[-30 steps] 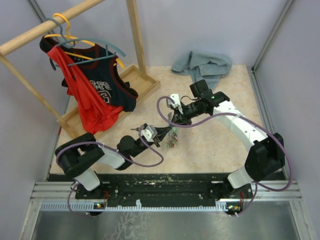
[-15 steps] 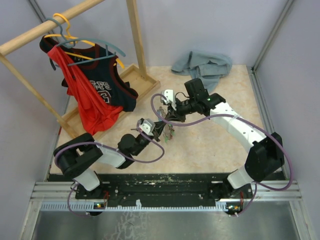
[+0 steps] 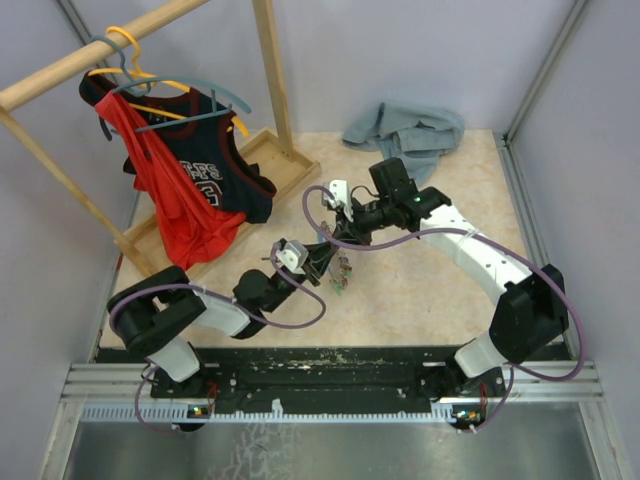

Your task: Remove the keys from the keyring

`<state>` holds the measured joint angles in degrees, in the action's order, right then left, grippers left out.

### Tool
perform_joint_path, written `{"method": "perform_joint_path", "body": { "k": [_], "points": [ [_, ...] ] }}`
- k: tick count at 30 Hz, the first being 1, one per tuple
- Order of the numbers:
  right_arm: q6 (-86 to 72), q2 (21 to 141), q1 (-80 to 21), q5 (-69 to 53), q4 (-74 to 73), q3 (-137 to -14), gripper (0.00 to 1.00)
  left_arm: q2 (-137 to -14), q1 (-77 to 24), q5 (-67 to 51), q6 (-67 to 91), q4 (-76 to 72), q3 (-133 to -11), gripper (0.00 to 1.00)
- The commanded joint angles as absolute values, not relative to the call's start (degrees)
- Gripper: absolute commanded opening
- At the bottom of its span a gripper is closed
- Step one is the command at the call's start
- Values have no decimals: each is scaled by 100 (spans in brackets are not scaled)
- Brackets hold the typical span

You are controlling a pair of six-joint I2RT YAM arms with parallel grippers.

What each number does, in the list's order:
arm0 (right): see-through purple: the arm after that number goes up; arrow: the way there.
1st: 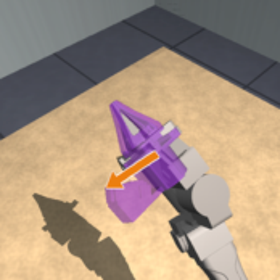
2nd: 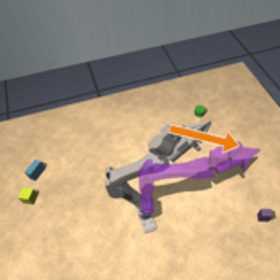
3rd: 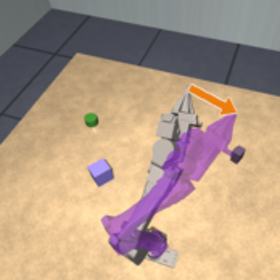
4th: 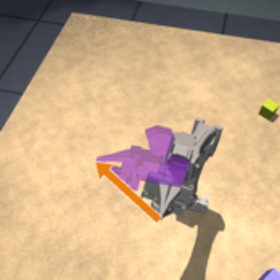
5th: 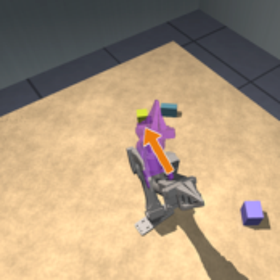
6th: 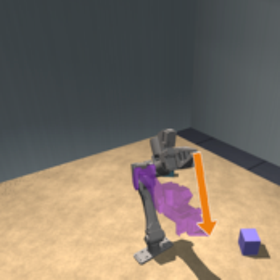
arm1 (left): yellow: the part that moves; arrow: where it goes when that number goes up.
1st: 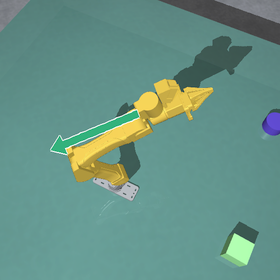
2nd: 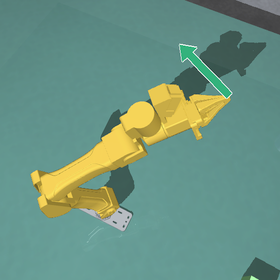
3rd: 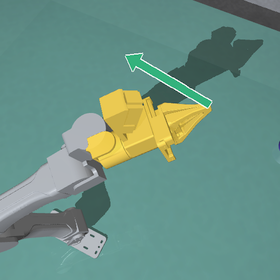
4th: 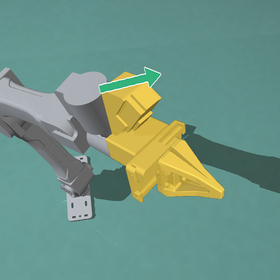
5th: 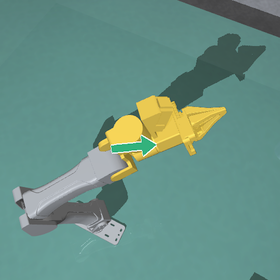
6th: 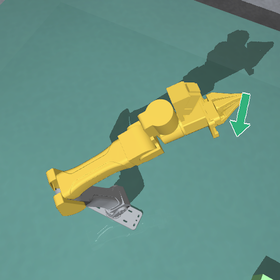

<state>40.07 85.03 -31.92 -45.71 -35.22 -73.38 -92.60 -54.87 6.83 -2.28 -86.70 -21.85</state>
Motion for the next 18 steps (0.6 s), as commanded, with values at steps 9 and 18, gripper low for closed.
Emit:
{"method": "perform_joint_path", "body": {
  "k": [9,18],
  "points": [
    [4094,8307,-2858,-5432,-3750,-7310,0,-9058,-5476,-529,-648,-10257,-1718,31],
    [4543,8234,-2756,-5722,-4104,-7345,0,-9020,-5282,-1114,-820,-10257,-1698,32]
  ]
}}
